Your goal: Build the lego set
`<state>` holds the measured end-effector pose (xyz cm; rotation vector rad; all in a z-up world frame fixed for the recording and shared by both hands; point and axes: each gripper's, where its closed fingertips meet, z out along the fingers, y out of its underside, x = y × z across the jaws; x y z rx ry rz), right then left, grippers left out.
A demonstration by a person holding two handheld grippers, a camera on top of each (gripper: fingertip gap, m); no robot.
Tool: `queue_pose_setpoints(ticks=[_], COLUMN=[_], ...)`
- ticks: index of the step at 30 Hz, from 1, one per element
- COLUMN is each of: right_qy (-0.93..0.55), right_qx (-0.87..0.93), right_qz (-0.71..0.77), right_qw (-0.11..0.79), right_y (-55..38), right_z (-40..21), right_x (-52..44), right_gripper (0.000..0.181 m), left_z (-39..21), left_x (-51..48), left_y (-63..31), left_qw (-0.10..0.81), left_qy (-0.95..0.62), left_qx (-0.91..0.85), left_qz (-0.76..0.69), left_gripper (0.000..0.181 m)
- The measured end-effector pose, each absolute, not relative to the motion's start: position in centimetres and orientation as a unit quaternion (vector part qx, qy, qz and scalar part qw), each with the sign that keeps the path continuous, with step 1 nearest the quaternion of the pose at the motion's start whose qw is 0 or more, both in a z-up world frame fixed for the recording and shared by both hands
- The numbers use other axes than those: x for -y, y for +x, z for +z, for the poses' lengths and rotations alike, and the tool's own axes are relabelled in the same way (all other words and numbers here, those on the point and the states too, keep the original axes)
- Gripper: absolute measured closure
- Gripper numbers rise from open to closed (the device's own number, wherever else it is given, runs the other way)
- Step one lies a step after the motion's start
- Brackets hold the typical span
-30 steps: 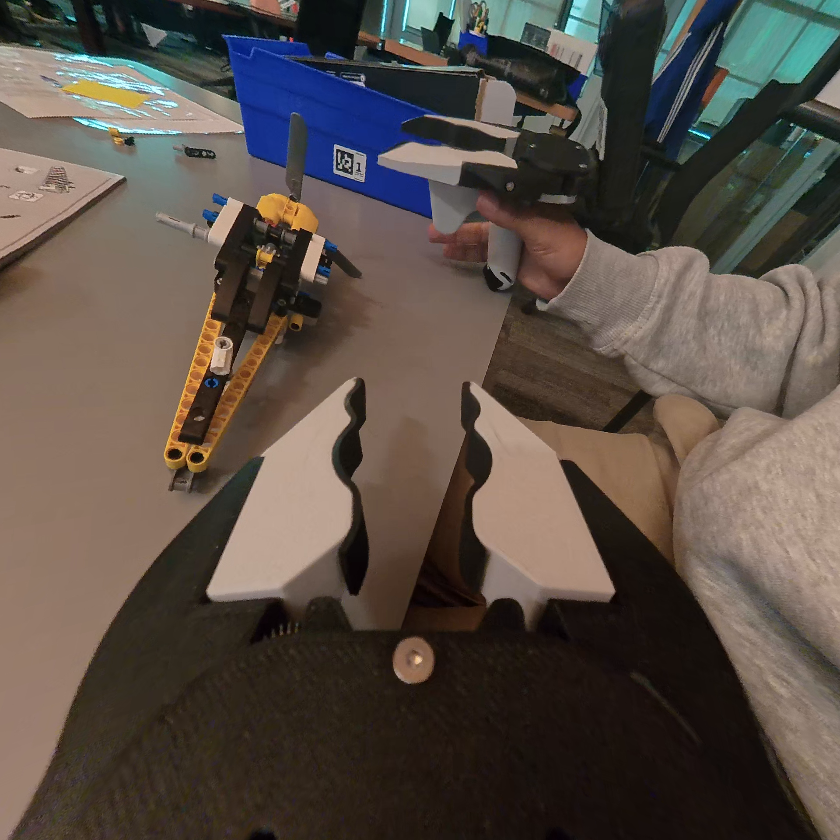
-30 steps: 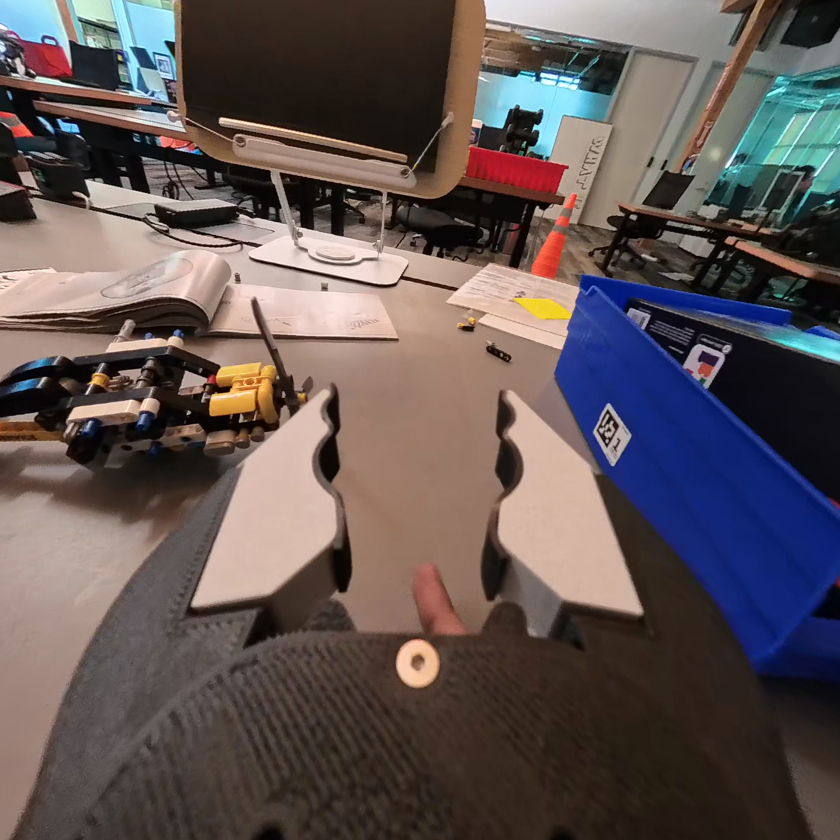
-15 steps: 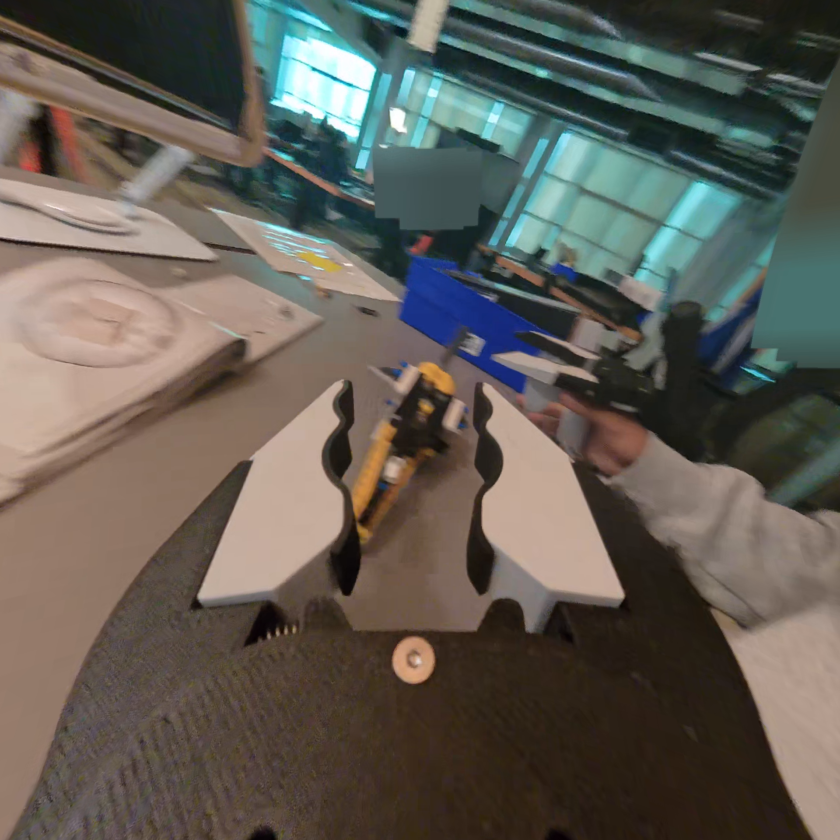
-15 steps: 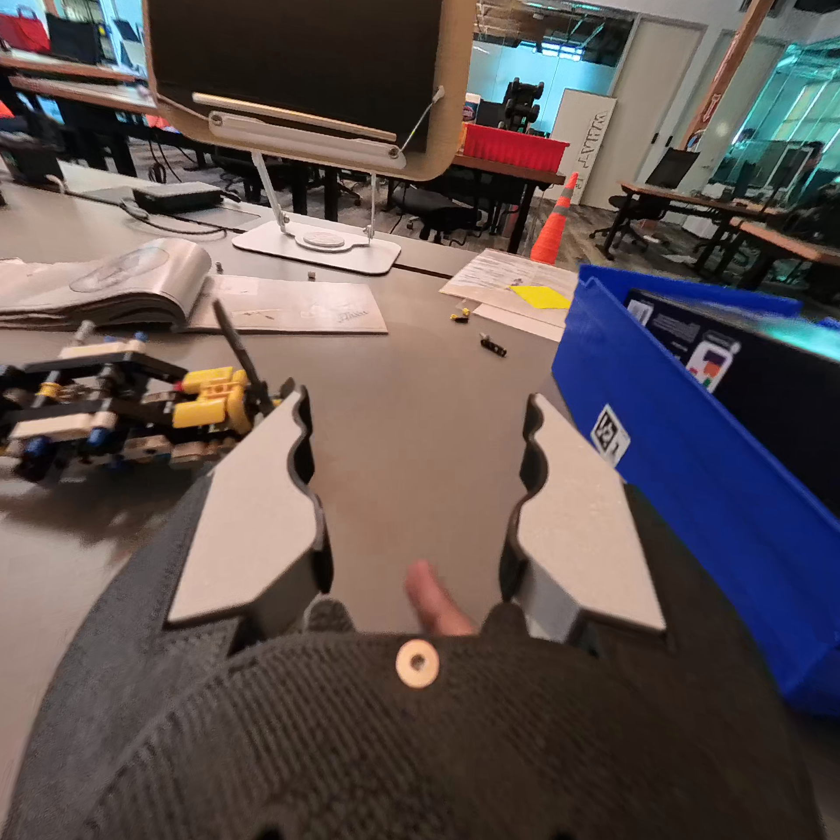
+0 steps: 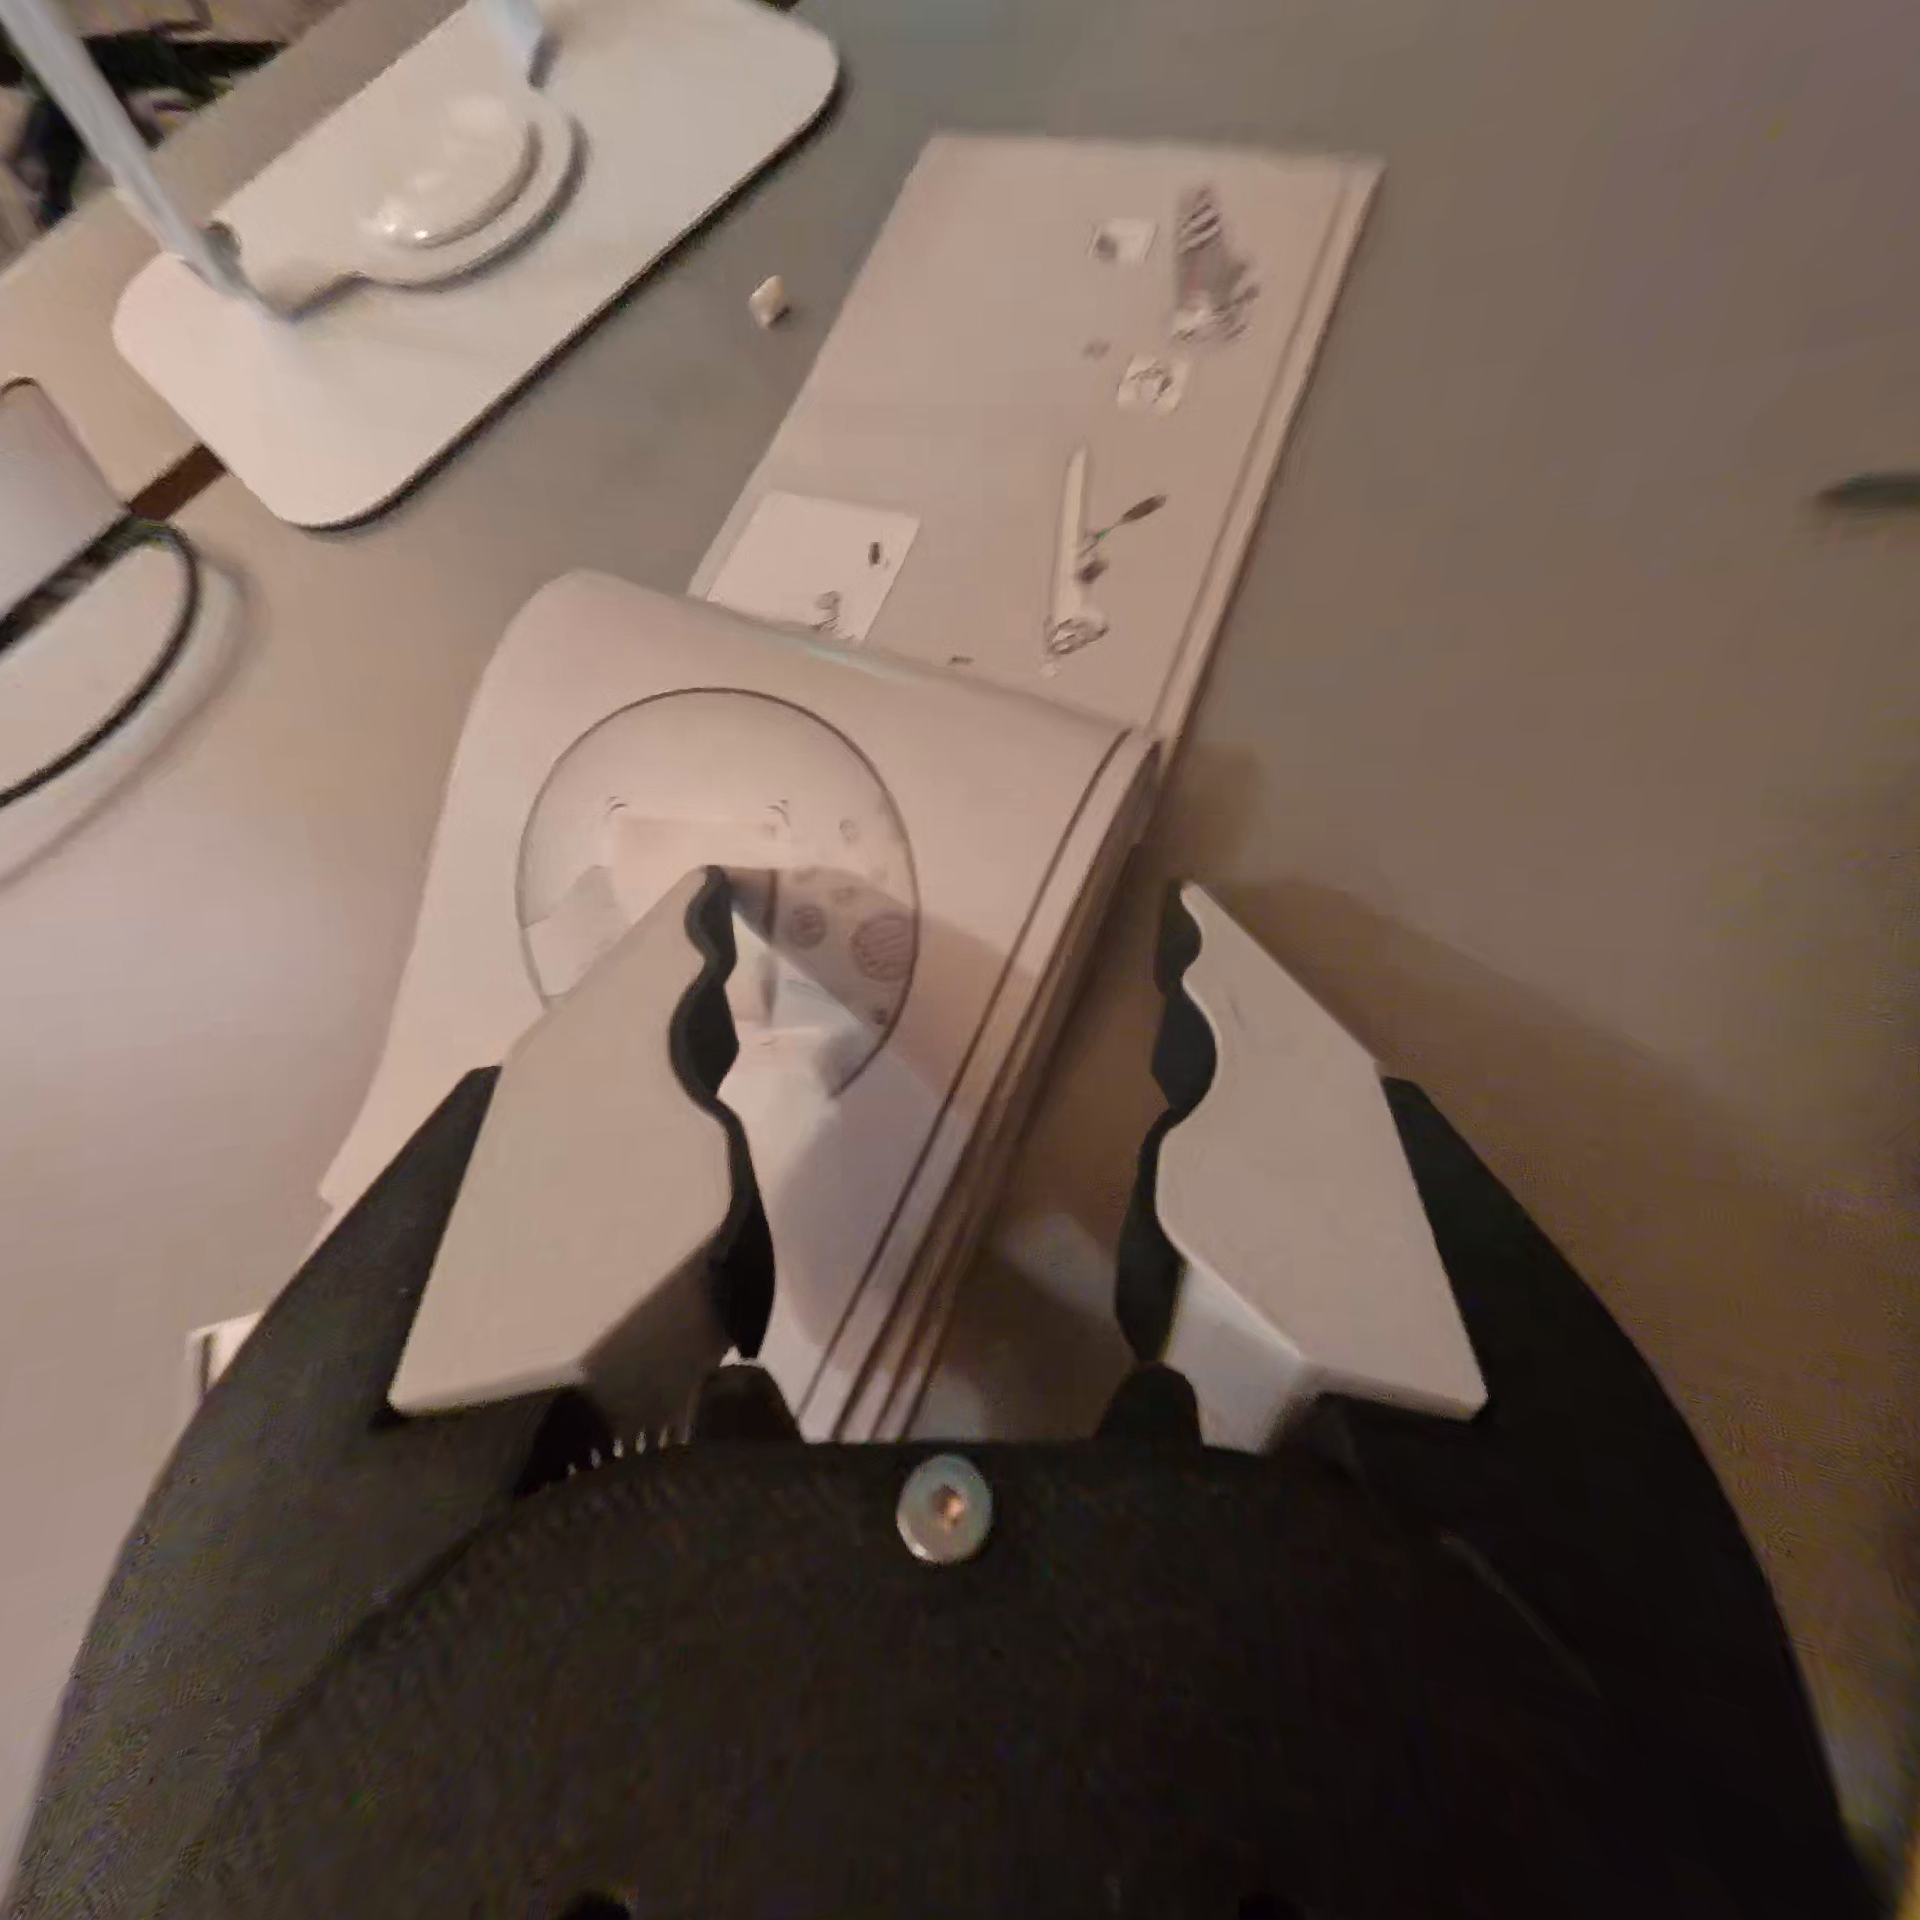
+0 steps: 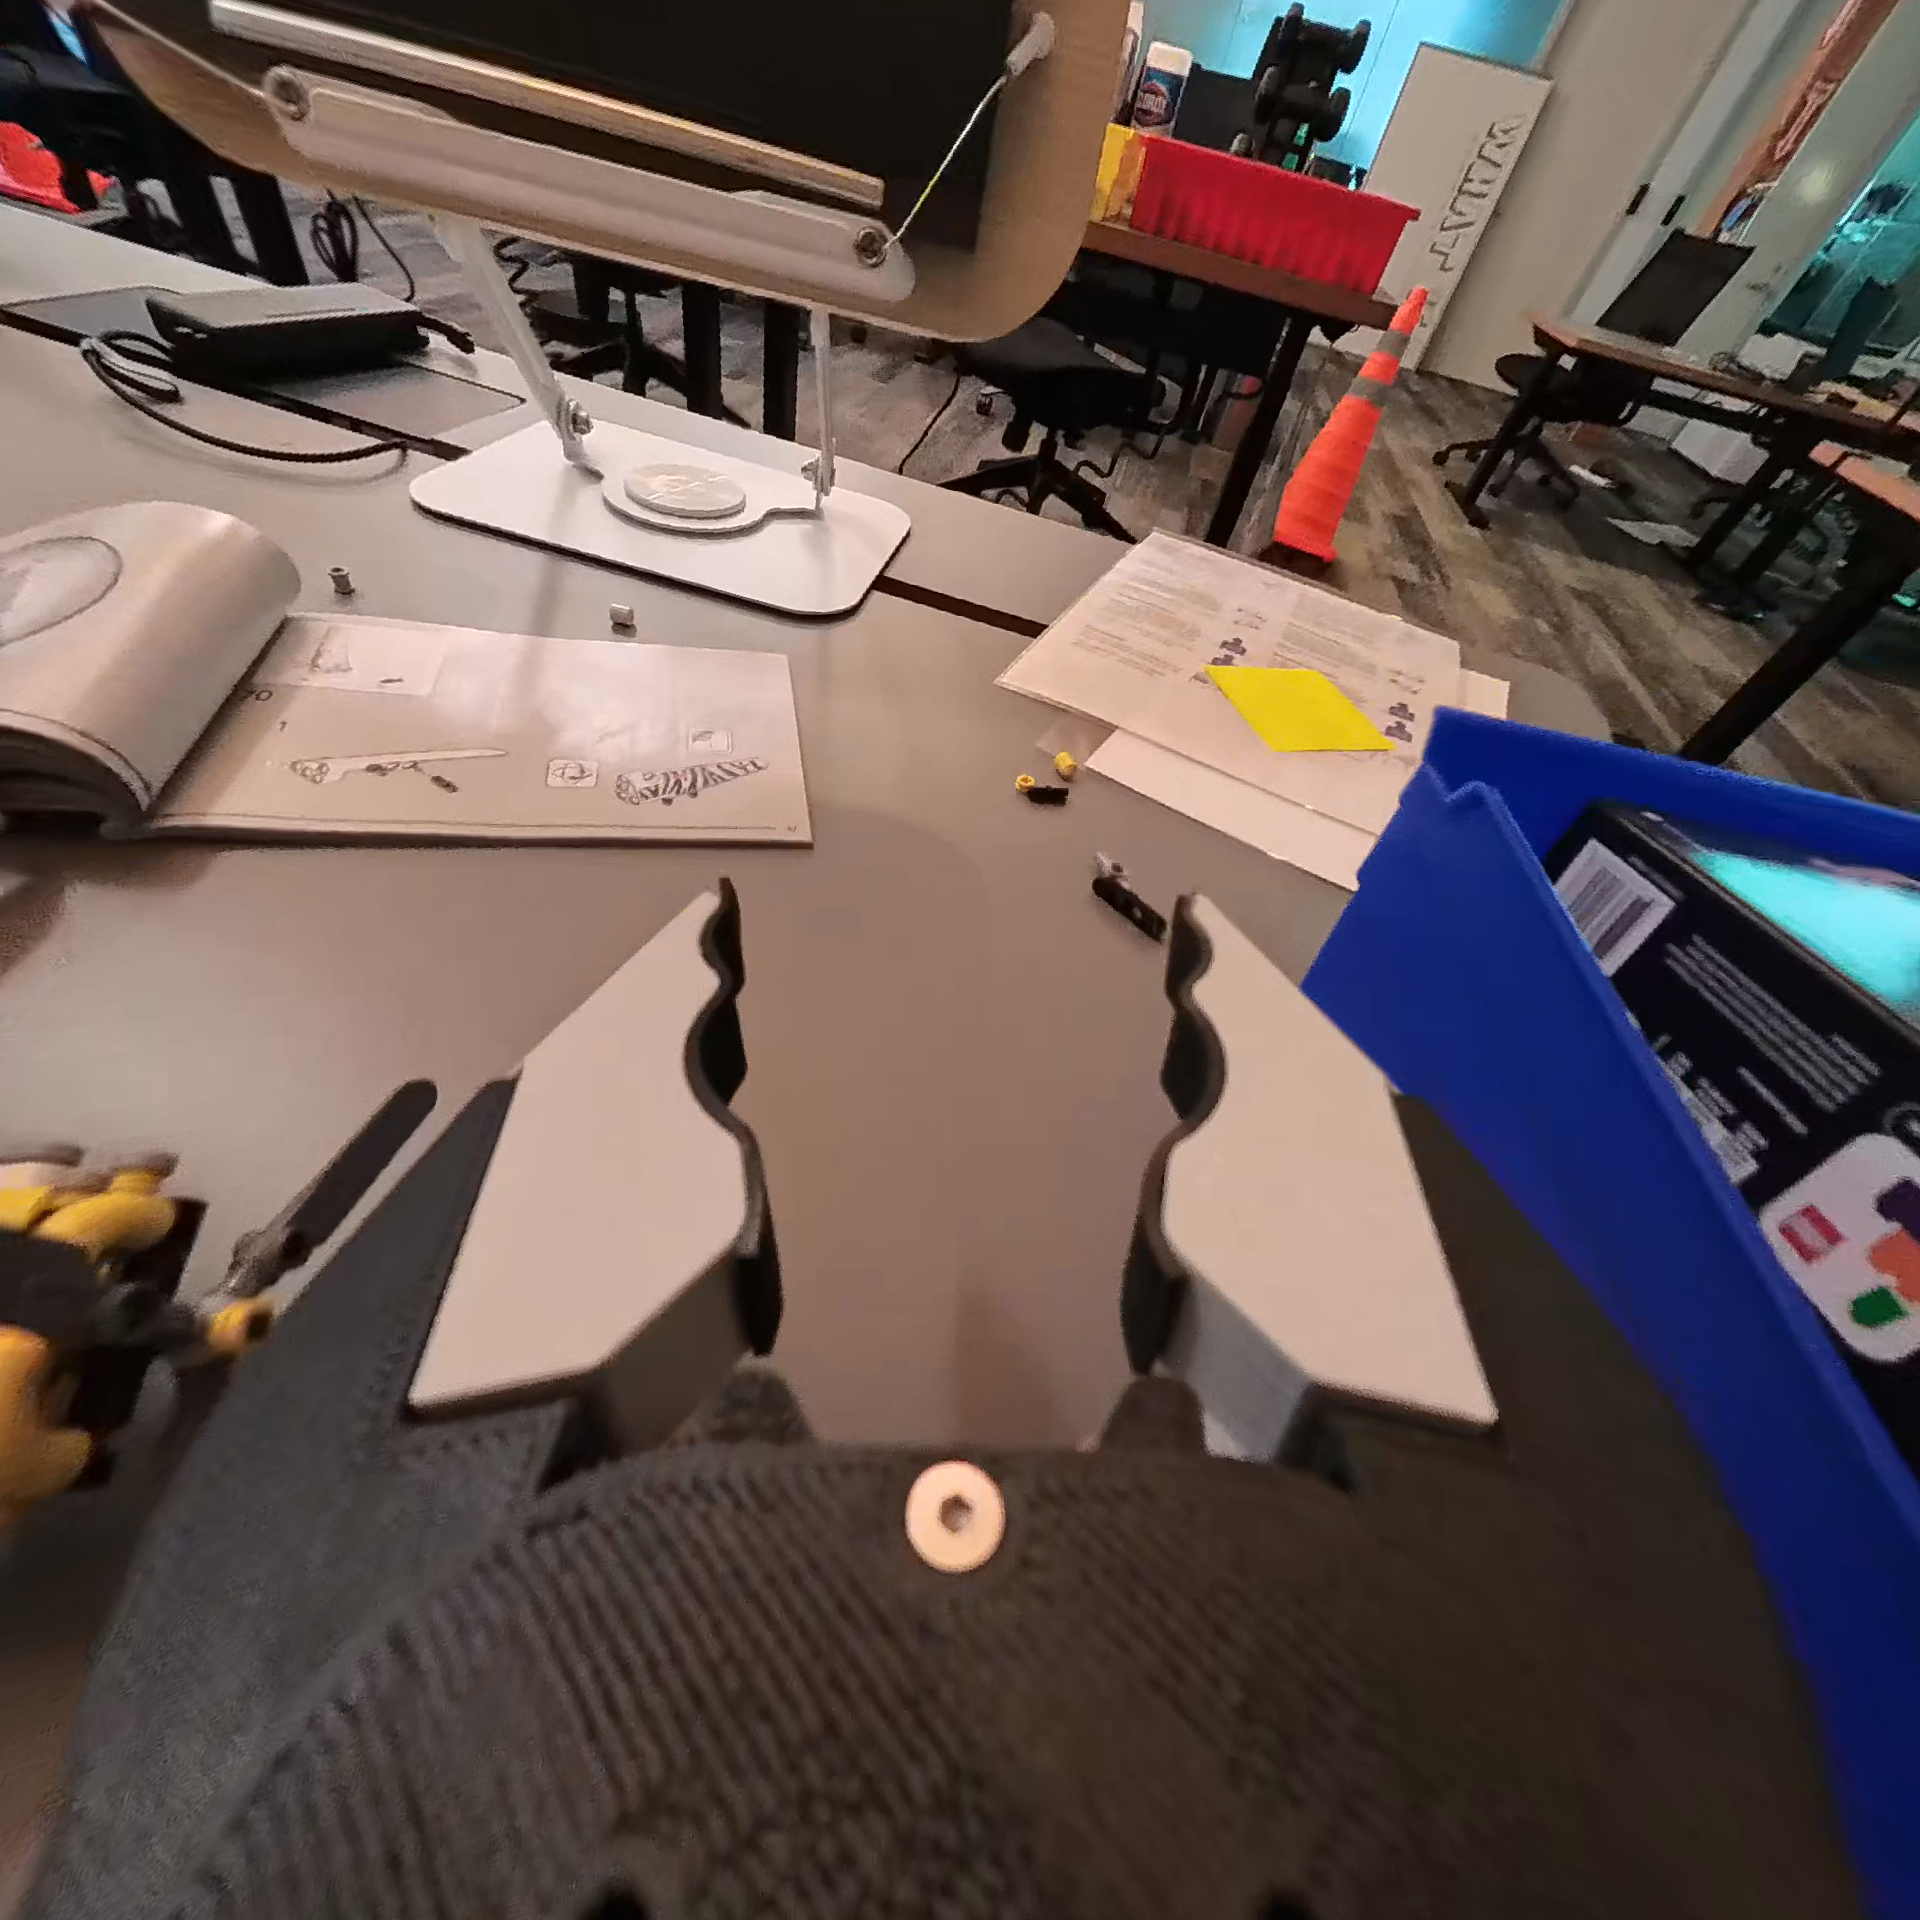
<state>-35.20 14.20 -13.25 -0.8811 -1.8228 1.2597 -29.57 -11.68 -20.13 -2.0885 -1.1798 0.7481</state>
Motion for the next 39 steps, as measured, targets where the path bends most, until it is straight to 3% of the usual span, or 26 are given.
queue_pose_setpoints(ticks=[1,3,6,8,12,18,24,31,33,38,39], right_qy=[-0.344,-0.343,-0.345,-0.355,-0.379,-0.354,-0.27,-0.101,-0.063,0.107,0.14], right_qx=[0.71,0.709,0.701,0.687,0.661,0.665,0.68,0.743,0.751,0.833,0.851], right_qz=[0.491,0.487,0.485,0.501,0.54,0.553,0.587,0.602,0.606,0.531,0.5], right_qw=[0.371,0.378,0.393,0.39,0.359,0.357,0.348,0.276,0.254,0.11,0.081], right_y=[-34.8,-33.9,-32.9,-32.2,-30.9,-29.3,-26.7,-19.9,-18.5,-13.9,-13.3], right_z=[-13.3,-13.2,-12.8,-12.5,-12.4,-10.8,-4.6,-0.5,-0.3,-6.1,-8.0], right_x=[-14.4,-15.1,-16.6,-17.6,-18.5,-17.3,-10.0,5.9,9.8,19.6,21.0], right_gripper=[0.1,0.101,0.103,0.106,0.107,0.106,0.11,0.112,0.115,0.167,0.167], left_z=[-20.4,-21.4,-21.1,-20.1,-19.2,-13.8,-12.8,-2.0,-0.8,-5.8,-7.3], left_x=[12.4,13.6,15.1,16.0,15.8,11.9,12.6,24.6,29.1,37.6,38.4], left_y=[-29.9,-30.0,-29.9,-29.7,-28.5,-25.8,-26.9,-24.3,-21.7,-18.0,-17.8], left_qw=[0.289,0.266,0.291,0.32,0.37,0.526,0.519,0.569,0.56,0.497,0.476], left_qy=[-0.79,-0.793,-0.754,-0.721,-0.686,-0.612,-0.624,-0.526,-0.507,-0.503,-0.52], left_qx=[0.447,0.457,0.519,0.548,0.576,0.538,0.525,0.54,0.552,0.611,0.617], left_qz=[0.303,0.303,0.278,0.278,0.246,0.243,0.256,0.328,0.353,0.355,0.35], left_gripper=[0.105,0.094,0.105,0.121,0.122,0.133,0.137,0.137,0.14,0.138,0.138])
